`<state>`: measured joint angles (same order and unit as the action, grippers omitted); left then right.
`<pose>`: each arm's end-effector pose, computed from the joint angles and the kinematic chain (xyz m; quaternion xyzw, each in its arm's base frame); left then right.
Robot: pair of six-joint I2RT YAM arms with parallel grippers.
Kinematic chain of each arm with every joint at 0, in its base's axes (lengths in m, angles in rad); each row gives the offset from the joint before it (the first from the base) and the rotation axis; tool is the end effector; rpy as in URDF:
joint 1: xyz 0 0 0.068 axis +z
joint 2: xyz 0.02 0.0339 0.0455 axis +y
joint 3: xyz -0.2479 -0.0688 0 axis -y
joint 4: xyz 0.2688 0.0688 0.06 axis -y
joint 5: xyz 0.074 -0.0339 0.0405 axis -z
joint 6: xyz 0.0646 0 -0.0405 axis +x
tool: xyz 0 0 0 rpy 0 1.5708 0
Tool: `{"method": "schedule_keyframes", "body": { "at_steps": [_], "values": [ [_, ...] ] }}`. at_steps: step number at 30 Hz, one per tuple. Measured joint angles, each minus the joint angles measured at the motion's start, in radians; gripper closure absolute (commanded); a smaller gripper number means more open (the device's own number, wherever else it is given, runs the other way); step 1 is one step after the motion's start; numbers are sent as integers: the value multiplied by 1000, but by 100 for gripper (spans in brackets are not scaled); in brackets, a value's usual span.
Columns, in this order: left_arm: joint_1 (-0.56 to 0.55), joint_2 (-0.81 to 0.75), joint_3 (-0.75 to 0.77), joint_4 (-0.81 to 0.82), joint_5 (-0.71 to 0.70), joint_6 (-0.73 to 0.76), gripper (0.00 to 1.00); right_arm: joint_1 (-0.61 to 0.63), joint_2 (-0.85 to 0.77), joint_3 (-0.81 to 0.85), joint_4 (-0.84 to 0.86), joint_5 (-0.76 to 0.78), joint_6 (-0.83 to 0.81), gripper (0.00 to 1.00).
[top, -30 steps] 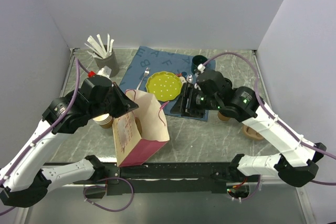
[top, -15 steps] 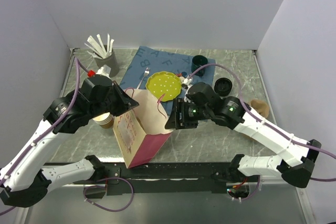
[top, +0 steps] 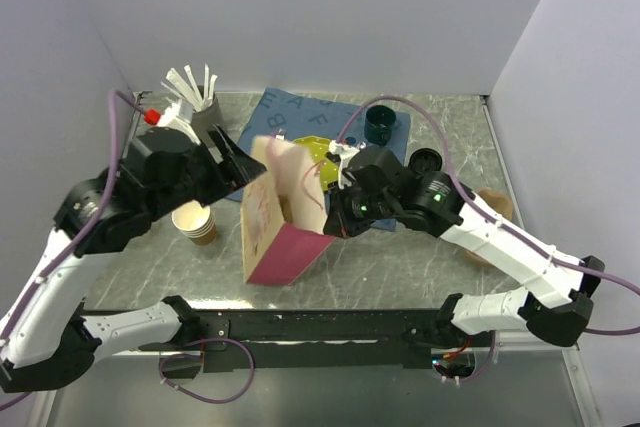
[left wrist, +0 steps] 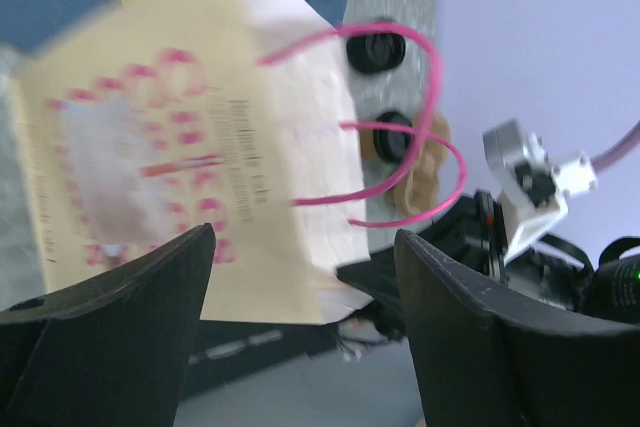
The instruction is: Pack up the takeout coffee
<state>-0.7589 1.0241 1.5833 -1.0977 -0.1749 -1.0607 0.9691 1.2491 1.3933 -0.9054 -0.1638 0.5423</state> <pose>0.1567 -0.1331 0.4482 -0.1729 0.8501 -0.3415 0.3618 0.1604 0.2522 0.3517 -0.2255 0.8885 0.3239 0.2341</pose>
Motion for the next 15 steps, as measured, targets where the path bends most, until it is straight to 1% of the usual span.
{"method": "schedule_keyframes", "body": {
  "at_steps": [3,6,11,15],
  "values": [
    [0,27,106,-30,-61,72,22,0,-22,24,-21,-4,-136,100],
    [0,49,154,-63,-103,137,21,0,-28,53,-76,-15,-270,100],
    [0,121,218,-125,-182,221,20,0,-28,105,-186,24,-445,99],
    [6,161,224,-157,-237,256,21,0,-34,128,-230,86,-558,97]
  ]
}}
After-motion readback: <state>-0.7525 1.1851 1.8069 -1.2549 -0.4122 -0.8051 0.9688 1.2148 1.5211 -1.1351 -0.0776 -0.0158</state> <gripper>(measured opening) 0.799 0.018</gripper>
